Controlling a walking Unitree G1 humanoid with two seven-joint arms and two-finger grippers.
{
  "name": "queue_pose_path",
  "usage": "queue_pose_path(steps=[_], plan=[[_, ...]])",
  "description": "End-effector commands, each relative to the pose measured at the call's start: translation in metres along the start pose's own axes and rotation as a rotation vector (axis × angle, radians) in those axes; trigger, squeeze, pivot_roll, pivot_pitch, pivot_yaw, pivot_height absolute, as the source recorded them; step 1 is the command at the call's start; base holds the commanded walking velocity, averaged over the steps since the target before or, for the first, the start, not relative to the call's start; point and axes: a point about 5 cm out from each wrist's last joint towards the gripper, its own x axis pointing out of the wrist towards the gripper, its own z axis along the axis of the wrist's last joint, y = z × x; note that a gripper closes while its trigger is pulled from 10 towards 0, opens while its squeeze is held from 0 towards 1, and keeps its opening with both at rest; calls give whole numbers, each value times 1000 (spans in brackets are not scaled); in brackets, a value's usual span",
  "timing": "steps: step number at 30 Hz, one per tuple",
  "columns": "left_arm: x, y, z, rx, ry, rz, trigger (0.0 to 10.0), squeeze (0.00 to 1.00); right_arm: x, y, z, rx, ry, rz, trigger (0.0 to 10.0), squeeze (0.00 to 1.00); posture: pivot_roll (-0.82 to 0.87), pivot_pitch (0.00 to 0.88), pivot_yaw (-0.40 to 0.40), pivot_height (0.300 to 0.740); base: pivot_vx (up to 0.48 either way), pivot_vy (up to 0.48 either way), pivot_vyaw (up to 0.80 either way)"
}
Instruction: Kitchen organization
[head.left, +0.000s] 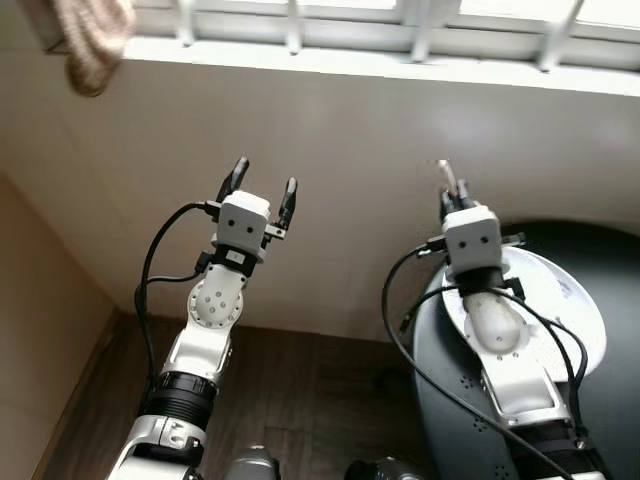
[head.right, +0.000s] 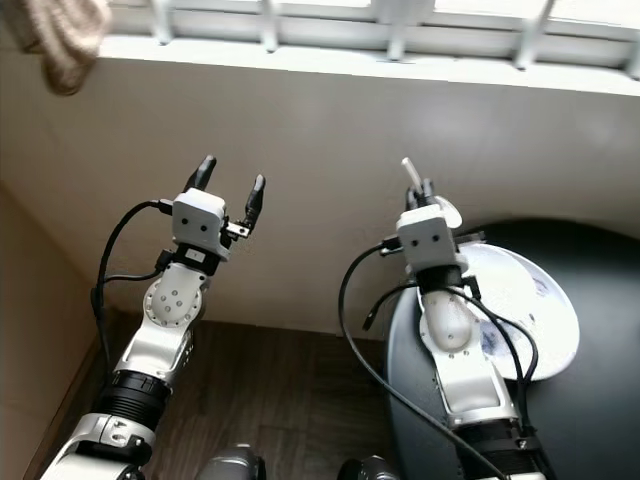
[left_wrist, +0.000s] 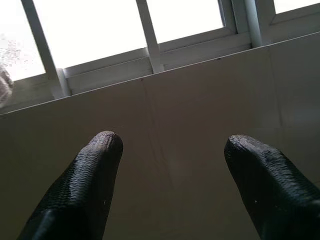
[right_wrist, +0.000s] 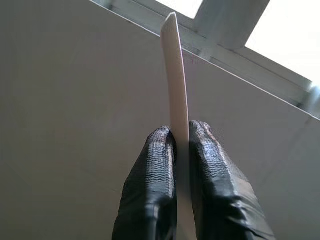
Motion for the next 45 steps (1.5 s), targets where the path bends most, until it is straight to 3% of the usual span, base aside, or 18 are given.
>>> queue_pose_path(steps=[1,15,20,27,45], plan=[[-3,2,-4,0,22,3,10000,0,0,2,7,-4,-44,18,0,0,80,0,-51,740,0,364,800],[-5,-3,-11,-6,49,-48,10000,0,-16,14,1,14,-22,85,0,0,25,0,-25,740,0,0,800],[-4,-2,-12,-4,54,-56,10000,0,-12,16,1,21,-18,81,0,0,20,0,-22,740,0,0,800],[-15,-10,-15,-23,65,-107,10000,0,-10,7,3,33,-26,21,0,0,17,0,-18,740,0,0,800],[-8,-5,-11,-23,64,-102,10000,0,-1,9,6,44,-60,20,0,0,58,0,-24,740,0,106,800]])
